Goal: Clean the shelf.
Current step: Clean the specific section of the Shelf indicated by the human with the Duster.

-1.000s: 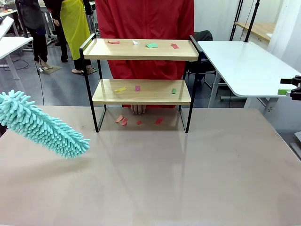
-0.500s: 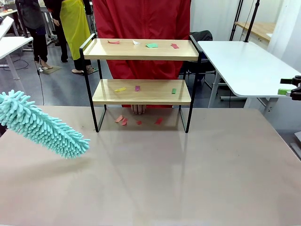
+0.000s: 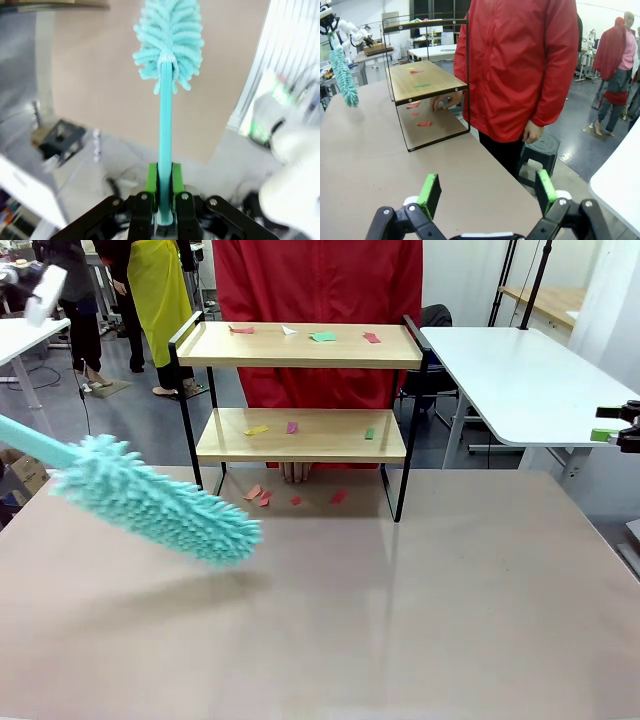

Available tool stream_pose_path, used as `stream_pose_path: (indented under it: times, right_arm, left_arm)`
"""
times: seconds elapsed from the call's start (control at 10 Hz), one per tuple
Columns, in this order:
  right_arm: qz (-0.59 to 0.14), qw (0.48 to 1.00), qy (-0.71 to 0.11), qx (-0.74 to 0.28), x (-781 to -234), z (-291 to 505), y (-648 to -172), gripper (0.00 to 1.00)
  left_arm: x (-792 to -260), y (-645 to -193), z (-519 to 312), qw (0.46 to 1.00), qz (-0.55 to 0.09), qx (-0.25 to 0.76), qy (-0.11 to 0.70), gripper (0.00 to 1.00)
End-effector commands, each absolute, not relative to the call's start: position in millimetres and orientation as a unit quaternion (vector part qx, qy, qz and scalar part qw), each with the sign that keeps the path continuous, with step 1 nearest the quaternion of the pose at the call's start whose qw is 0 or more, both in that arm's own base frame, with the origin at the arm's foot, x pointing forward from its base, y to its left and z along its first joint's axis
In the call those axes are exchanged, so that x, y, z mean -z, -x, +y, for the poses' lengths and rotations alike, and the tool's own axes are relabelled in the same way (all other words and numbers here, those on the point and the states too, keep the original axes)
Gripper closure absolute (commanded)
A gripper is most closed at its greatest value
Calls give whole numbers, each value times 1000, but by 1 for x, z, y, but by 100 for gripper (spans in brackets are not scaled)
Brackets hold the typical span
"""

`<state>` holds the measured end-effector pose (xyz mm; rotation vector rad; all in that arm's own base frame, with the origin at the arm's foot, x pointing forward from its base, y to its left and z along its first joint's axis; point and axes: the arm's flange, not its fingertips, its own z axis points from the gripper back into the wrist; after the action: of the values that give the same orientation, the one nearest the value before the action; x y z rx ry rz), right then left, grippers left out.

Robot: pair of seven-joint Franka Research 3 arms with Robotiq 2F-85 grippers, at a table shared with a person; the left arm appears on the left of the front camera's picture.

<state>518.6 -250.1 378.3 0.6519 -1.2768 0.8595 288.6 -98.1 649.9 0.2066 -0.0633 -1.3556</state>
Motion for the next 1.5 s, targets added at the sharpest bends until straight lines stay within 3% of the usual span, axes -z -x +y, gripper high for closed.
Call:
stream_pose_path:
  times: [0.0,0.5,0.7,0.8,1.1,1.4]
  right_arm:
    - [-563,678,-285,-377,-386,-247,-519,0]
    - [-563,678,-285,-377,-386,-247,-519,0]
    - [-563,678,-285,-377,-386,-247,-519,0]
    - [-563,678,-285,-377,-386,-247,-519,0]
    - [-563,678,-285,-377,-386,-247,-519,0]
    - [-563,678,-285,-377,-386,-247,-519,0]
  left_arm:
    - [-622,-277,-127,795,-104,597,-33,86]
    - [-576,-257,-213,866,-118,485,30,86]
    - [-558,-266,-204,841,-113,523,83,86]
    - [-573,-257,-217,861,-105,496,34,86]
    - [-563,-258,-216,860,-102,497,46,86]
    - [-558,-272,-257,902,-111,411,73,86]
